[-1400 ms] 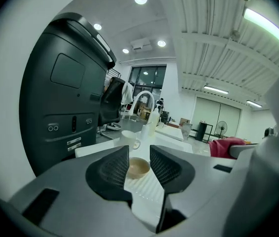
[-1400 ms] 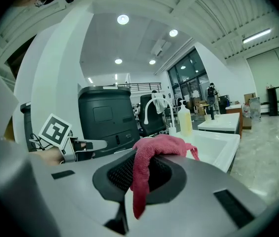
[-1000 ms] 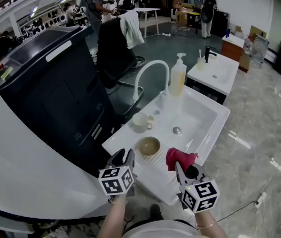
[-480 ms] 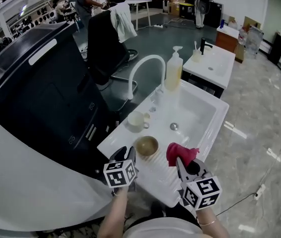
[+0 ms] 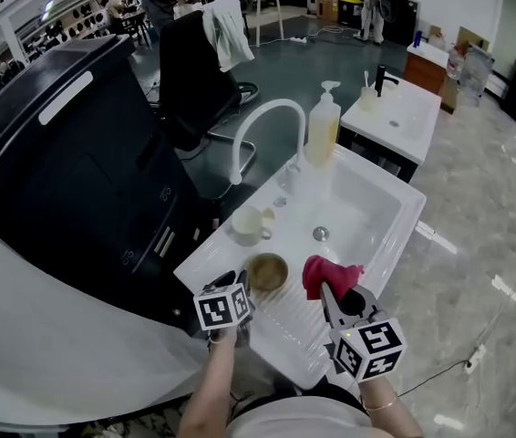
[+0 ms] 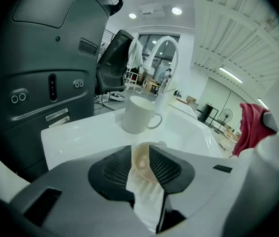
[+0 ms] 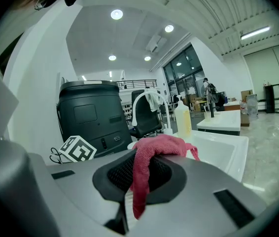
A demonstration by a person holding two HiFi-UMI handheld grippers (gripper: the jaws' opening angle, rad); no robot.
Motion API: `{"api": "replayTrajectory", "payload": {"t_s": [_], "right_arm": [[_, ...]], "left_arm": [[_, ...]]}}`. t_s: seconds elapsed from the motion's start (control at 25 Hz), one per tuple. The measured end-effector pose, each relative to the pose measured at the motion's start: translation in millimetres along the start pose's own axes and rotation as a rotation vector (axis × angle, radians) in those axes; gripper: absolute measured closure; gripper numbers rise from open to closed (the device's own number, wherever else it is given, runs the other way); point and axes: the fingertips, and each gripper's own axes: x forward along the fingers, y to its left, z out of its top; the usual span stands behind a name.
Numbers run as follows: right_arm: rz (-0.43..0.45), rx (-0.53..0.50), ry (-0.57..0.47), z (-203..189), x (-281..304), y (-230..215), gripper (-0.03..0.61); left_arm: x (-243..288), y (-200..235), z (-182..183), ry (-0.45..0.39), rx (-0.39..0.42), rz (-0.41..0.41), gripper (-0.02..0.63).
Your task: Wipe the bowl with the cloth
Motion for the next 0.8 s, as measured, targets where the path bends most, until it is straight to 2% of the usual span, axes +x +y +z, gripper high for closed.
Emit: {"api": "replayTrajectory", "payload": {"t_s": [0.24,0.48,0.8], "right_arm": [[0.022,0.002,0.016,0,10,-12,0.545],[0.036,0.011,0.029,-3,13,-26,0.545],[0.050,0.030,0.038,-5,16,-35,0.545]], "left_arm": [[31,0,-13,0.104,0.013,0.031,0.482],[52,6,-26,0.186,0.031,0.097,0.485],[65,3,-38,0.319,0.071,0.115,0.485]]}}
